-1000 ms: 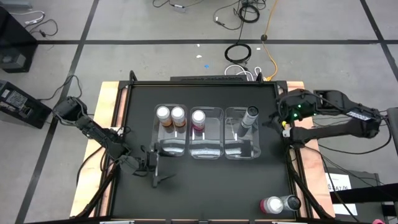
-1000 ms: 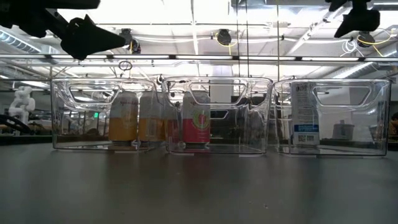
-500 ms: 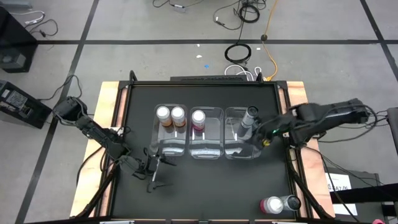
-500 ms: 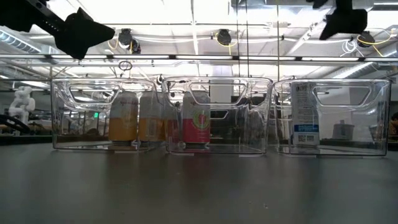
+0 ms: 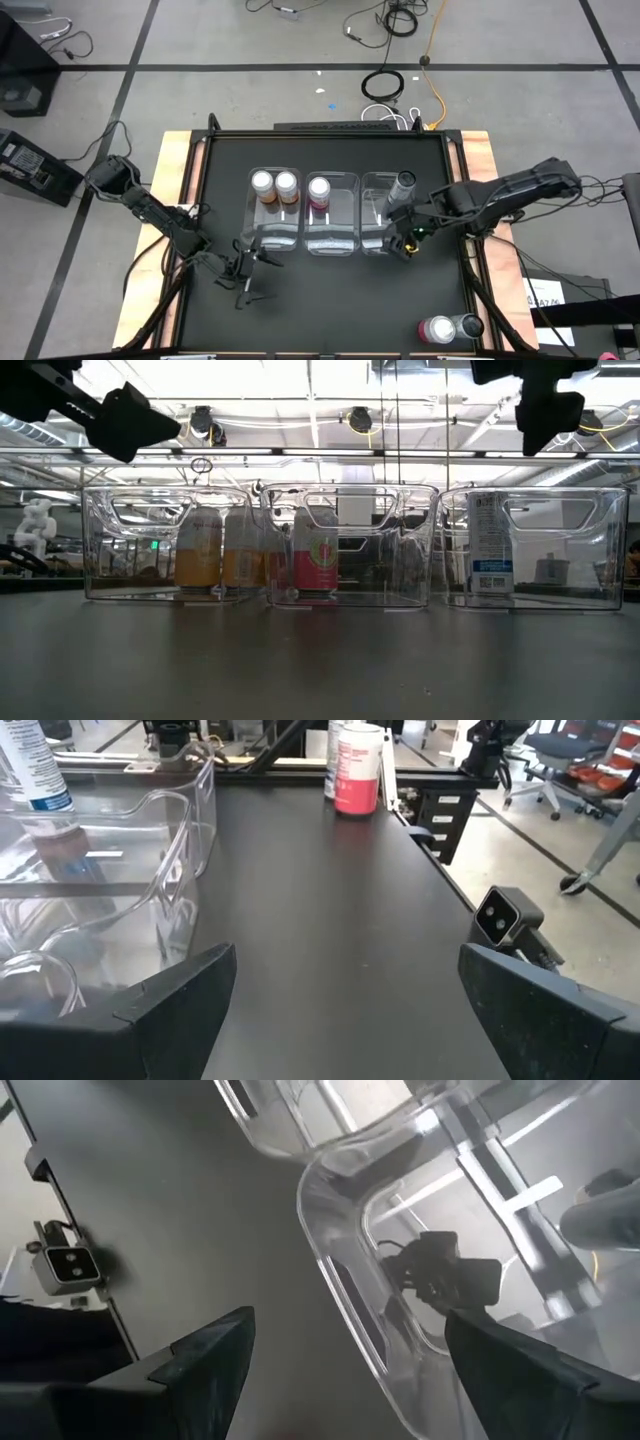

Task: Sort soda cans
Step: Put the right pink-white soda can into the center transparent bin

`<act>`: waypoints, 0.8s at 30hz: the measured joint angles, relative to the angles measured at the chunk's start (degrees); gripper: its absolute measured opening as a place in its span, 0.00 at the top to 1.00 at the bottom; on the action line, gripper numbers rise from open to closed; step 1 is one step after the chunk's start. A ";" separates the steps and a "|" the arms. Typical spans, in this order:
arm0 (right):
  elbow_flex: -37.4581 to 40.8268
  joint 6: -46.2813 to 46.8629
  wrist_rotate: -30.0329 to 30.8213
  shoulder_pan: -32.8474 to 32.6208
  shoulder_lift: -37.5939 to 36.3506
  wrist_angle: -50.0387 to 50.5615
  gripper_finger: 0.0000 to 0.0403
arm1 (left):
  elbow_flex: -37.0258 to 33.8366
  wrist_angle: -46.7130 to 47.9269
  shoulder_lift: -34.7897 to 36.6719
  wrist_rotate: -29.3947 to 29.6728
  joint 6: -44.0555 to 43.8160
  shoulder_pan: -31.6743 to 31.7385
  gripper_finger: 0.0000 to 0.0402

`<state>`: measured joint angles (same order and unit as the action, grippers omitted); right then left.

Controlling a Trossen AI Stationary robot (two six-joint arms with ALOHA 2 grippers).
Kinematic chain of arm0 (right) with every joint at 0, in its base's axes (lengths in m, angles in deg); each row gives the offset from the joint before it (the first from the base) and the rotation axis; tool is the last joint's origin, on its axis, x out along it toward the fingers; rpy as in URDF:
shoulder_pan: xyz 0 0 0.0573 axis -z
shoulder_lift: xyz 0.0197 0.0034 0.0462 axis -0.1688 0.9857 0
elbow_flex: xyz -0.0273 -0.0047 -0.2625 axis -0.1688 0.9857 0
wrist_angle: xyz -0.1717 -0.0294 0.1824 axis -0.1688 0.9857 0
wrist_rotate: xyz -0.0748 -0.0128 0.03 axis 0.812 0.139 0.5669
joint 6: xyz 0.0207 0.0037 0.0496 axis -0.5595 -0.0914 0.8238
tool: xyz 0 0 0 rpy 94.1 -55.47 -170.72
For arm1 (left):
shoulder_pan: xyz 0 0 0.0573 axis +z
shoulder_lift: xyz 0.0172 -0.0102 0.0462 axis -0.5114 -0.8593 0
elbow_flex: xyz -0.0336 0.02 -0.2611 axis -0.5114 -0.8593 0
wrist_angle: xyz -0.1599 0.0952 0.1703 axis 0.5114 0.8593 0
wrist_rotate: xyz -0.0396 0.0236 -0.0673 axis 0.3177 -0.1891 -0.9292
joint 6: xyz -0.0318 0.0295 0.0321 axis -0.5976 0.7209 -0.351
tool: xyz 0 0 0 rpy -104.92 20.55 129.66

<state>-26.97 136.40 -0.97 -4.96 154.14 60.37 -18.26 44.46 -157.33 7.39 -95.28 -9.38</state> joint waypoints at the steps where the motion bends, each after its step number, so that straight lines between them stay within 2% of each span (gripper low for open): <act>1: 0.00 0.06 -0.01 0.05 0.22 -0.52 0.21 | -0.02 0.23 0.00 0.01 0.00 0.00 0.03; 8: 0.00 -2.47 0.15 0.09 1.08 -5.64 0.20 | -0.02 0.28 0.00 0.07 0.42 0.00 0.03; 10: 0.00 -2.66 1.79 0.09 1.06 -5.31 0.19 | -0.02 0.27 0.00 0.11 0.42 0.04 0.03; 14: 0.00 -2.88 4.47 0.19 1.06 -2.27 0.13 | -0.02 0.27 0.00 0.35 0.40 0.04 0.03; 18: 0.00 -2.87 4.45 1.00 1.04 1.42 0.02 | -0.02 0.25 0.00 1.26 0.35 0.04 0.03; 24: 0.00 -5.24 4.07 1.14 1.01 1.40 0.04 | -0.02 0.23 0.00 3.60 0.33 0.04 0.03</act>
<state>-26.97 131.16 3.10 -3.82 155.16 61.77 -18.28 44.69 -157.33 10.99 -94.96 -9.34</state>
